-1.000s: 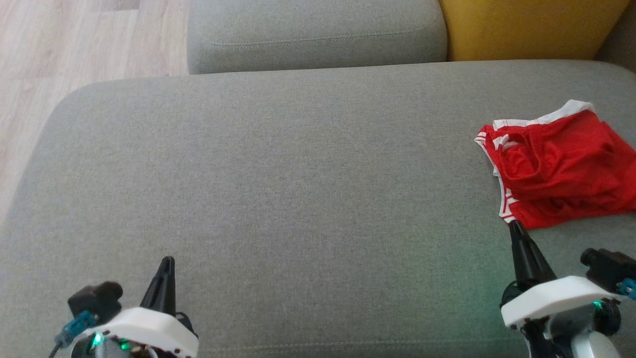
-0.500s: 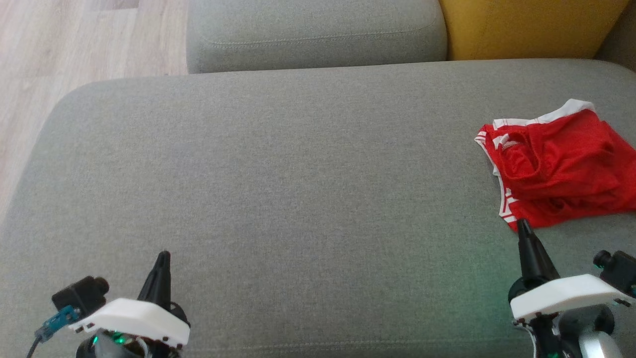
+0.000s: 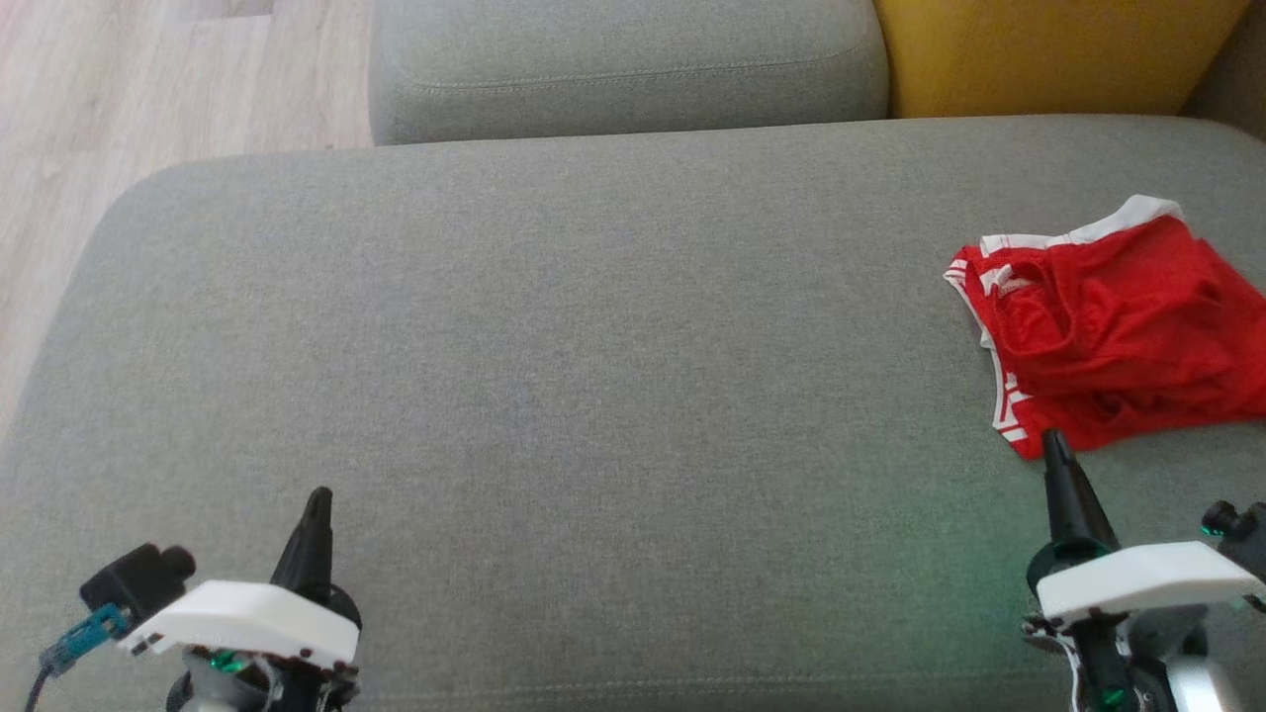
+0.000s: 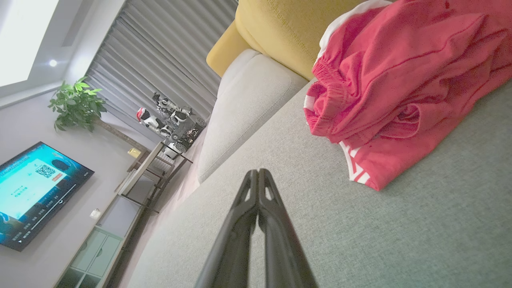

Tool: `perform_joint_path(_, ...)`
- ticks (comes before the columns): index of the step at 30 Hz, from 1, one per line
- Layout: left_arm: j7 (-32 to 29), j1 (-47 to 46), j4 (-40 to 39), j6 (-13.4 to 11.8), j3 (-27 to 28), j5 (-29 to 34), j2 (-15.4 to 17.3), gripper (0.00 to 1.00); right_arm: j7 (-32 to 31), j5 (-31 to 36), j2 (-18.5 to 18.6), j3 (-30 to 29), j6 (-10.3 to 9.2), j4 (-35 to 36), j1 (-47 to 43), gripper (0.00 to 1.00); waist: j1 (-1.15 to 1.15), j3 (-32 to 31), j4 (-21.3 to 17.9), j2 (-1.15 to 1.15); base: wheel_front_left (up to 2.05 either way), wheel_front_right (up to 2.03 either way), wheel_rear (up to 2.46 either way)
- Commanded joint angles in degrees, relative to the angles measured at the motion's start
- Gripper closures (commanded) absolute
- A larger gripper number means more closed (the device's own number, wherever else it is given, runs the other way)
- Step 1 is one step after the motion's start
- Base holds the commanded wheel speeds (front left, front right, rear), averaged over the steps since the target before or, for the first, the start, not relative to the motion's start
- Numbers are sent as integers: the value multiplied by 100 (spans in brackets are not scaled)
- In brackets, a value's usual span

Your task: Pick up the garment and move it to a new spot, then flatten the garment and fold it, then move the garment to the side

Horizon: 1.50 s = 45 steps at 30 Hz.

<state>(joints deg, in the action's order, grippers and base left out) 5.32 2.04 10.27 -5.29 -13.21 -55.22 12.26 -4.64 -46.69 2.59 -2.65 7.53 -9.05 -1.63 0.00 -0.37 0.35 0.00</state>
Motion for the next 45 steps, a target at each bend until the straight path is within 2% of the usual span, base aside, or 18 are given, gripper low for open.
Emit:
perform_joint_path(1,-32,-330,-136,80,229,-136,21,100,-21,-190,70,12,-2,159,322,100,0,1,0,0,0,0,0)
perform_joint_path(45,-720,-649,202,875,1293,-2575,-547,100,-91,-3122,79,-205,-4,-274,622,100,0,37,-23,0,0,0,0)
